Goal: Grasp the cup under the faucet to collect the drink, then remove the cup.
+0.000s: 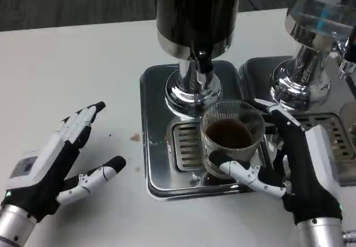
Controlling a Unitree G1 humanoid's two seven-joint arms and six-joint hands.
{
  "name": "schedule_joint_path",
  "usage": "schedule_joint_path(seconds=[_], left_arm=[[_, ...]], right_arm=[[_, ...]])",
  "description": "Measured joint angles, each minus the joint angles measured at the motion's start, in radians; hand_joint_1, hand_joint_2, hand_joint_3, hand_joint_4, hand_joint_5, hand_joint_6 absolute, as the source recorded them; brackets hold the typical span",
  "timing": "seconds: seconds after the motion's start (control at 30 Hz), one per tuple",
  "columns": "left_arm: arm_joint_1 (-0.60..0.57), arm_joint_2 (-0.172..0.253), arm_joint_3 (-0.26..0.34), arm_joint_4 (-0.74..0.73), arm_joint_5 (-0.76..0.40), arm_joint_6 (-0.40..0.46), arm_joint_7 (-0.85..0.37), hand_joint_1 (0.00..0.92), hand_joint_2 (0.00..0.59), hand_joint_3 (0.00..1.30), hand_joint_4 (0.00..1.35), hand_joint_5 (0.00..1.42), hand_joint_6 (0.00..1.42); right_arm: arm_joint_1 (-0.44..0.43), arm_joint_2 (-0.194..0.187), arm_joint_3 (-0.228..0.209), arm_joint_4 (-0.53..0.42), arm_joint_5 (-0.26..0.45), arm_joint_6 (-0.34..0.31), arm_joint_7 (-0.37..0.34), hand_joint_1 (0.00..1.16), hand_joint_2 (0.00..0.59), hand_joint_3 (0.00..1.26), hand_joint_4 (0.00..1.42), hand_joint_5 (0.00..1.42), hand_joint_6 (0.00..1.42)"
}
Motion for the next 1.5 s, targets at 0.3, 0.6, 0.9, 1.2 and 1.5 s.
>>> schedule_joint_path(seconds=[0.3, 0.6, 0.9, 1.2, 1.5], left_arm=[[0.093, 0.039, 0.004, -0.146, 0.062, 0.054, 0.000, 0.000, 0.131, 0.00, 0.00, 0.00, 0.00], [0.181, 0.062, 0.010, -0.266, 0.092, 0.079, 0.000, 0.000, 0.132, 0.00, 0.00, 0.00, 0.00], [0.319, 0.085, 0.046, -0.360, 0.095, 0.082, -0.002, 0.000, 0.136, 0.00, 0.00, 0.00, 0.00], [0.374, 0.104, 0.087, -0.390, 0.098, 0.060, 0.005, 0.000, 0.138, 0.00, 0.00, 0.00, 0.00], [0.388, 0.100, 0.089, -0.421, 0.104, 0.063, 0.010, 0.000, 0.138, 0.00, 0.00, 0.00, 0.00]], right_arm=[[0.067, -0.008, 0.012, -0.048, -0.014, -0.052, 0.017, 0.92, 0.142, 0.61, 0.68, 0.97, 1.38], [0.115, -0.008, 0.020, -0.079, -0.013, -0.096, 0.023, 0.92, 0.142, 0.61, 0.68, 0.97, 1.38], [0.154, -0.022, 0.013, -0.113, -0.013, -0.124, 0.043, 0.92, 0.142, 0.61, 0.69, 0.97, 1.38], [0.188, -0.027, 0.015, -0.139, -0.020, -0.141, 0.053, 0.92, 0.142, 0.62, 0.70, 0.98, 1.38], [0.213, -0.034, 0.013, -0.160, 0.001, -0.149, 0.093, 0.92, 0.142, 0.62, 0.70, 0.98, 1.38]])
